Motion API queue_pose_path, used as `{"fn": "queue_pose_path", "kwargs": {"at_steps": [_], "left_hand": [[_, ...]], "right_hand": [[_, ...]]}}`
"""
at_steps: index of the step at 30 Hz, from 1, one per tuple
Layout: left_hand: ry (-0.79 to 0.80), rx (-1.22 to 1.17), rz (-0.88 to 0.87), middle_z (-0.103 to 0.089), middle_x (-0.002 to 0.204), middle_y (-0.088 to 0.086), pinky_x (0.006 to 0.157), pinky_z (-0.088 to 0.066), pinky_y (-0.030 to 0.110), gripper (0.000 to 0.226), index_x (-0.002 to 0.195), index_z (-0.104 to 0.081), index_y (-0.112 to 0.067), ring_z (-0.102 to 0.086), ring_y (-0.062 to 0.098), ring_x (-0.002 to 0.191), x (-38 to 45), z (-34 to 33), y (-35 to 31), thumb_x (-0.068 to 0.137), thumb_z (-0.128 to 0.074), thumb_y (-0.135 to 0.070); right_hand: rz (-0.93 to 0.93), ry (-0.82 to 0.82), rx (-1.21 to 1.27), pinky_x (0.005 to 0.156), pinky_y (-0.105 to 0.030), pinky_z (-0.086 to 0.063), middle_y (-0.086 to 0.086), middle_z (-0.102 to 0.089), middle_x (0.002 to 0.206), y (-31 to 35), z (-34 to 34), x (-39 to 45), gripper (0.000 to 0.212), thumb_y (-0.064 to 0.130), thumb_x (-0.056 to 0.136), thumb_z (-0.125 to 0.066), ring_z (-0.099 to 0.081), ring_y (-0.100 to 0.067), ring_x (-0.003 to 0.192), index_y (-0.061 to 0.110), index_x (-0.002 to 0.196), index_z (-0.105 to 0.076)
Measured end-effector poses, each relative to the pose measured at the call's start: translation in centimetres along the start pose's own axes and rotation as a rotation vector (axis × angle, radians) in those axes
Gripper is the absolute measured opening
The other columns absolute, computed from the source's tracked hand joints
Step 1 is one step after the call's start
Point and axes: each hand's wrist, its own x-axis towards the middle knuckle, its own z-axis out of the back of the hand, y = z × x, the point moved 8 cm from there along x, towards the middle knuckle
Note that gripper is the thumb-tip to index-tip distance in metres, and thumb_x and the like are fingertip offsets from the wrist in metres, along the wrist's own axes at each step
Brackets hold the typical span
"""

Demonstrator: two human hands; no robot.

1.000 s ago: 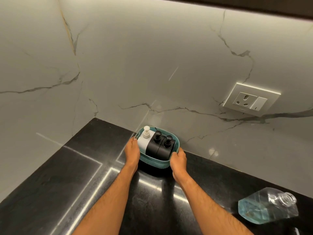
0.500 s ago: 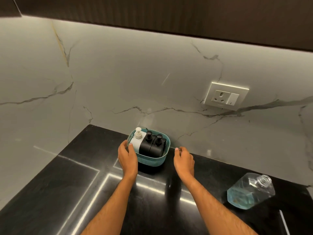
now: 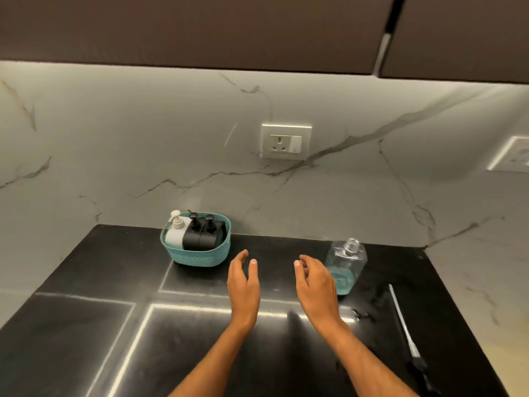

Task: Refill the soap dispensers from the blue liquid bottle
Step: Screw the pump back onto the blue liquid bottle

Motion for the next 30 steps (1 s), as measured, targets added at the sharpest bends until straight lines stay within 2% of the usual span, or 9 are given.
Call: {"fn": "queue_pose_path", "kwargs": {"at_steps": [3,6,8,12,14,18,24,28,30], "left_hand": [[0.109,0.01,0.003,-0.058,0.143,-0.006,0.112,-0.041,0.026,0.04,0.147,-0.054,-0.018,-0.054,0.008,0.133,-3.3,-4.3,0.0,0.108,-0.055,-0.027],[0.192,0.024,0.006,-0.055,0.146,-0.008,0.112,-0.04,0.026,0.043,0.149,-0.052,-0.02,-0.052,0.006,0.134,-5.7,-7.5,0.1,0.108,-0.055,-0.031],[0.238,0.04,0.005,-0.054,0.148,-0.007,0.113,-0.04,0.028,0.044,0.15,-0.05,-0.02,-0.05,0.005,0.134,-6.9,-9.4,0.0,0.108,-0.055,-0.032],[0.316,0.067,-0.001,-0.051,0.152,-0.002,0.114,-0.038,0.028,0.048,0.153,-0.046,-0.018,-0.049,0.01,0.138,-8.7,-12.6,-0.2,0.108,-0.056,-0.03],[0.345,0.077,0.007,-0.049,0.155,0.0,0.115,-0.038,0.029,0.051,0.155,-0.044,-0.015,-0.047,0.014,0.142,-9.2,-13.7,0.0,0.107,-0.057,-0.03],[0.384,0.102,0.014,-0.045,0.159,0.003,0.121,-0.037,0.036,0.057,0.158,-0.04,-0.014,-0.044,0.018,0.145,-9.8,-15.4,0.3,0.107,-0.058,-0.032],[0.387,0.122,0.016,-0.039,0.162,0.007,0.121,-0.033,0.032,0.069,0.16,-0.034,-0.01,-0.04,0.02,0.149,-8.5,-17.1,0.4,0.103,-0.065,-0.035],[0.396,0.133,-0.009,-0.041,0.161,0.008,0.12,-0.033,0.031,0.077,0.159,-0.035,-0.008,-0.042,0.021,0.148,-6.9,-18.2,0.1,0.098,-0.073,-0.037],[0.403,0.13,-0.034,-0.044,0.159,0.008,0.123,-0.036,0.037,0.079,0.158,-0.037,-0.008,-0.044,0.021,0.147,-6.3,-18.7,-0.2,0.095,-0.077,-0.035]], "right_hand": [[-0.037,-0.062,-0.017,0.086,-0.023,-0.049,0.003,-0.071,0.109,-2.9,3.8,-1.2,0.026,0.03,0.105,-0.056,-0.066,-0.013,0.1,0.015,0.122,-0.07],[-0.077,-0.092,-0.028,0.081,-0.024,-0.053,0.01,-0.065,0.099,-5.7,6.8,-2.3,0.02,0.029,0.105,-0.055,-0.066,-0.011,0.094,0.019,0.114,-0.07],[-0.123,-0.116,-0.049,0.081,-0.025,-0.055,0.012,-0.062,0.101,-7.8,8.8,-3.1,0.023,0.03,0.105,-0.056,-0.066,-0.011,0.097,0.018,0.119,-0.069],[-0.245,-0.144,-0.152,0.096,-0.033,-0.055,-0.001,-0.07,0.117,-12.7,12.5,-5.0,0.034,0.026,0.101,-0.063,-0.065,-0.018,0.11,0.012,0.132,-0.066],[-0.306,-0.13,-0.209,0.096,-0.033,-0.053,-0.003,-0.069,0.118,-14.9,13.7,-6.1,0.037,0.022,0.098,-0.068,-0.063,-0.02,0.113,0.011,0.133,-0.065],[-0.385,-0.081,-0.403,0.085,-0.034,-0.056,0.0,-0.067,0.109,-18.4,15.0,-8.4,0.039,0.02,0.092,-0.072,-0.056,-0.018,0.108,0.011,0.13,-0.065],[-0.518,0.041,-0.635,0.089,-0.039,-0.051,-0.006,-0.06,0.125,-21.8,15.0,-10.9,0.055,0.03,0.084,-0.078,-0.055,-0.026,0.114,0.017,0.133,-0.059],[-0.528,0.021,-0.586,0.088,-0.034,-0.053,-0.007,-0.059,0.121,-22.7,15.0,-10.9,0.046,0.024,0.088,-0.076,-0.06,-0.024,0.108,0.013,0.129,-0.059],[-0.517,-0.02,-0.513,0.083,-0.029,-0.053,-0.007,-0.06,0.115,-22.9,15.2,-10.5,0.041,0.015,0.088,-0.076,-0.061,-0.022,0.1,0.011,0.127,-0.061]]}}
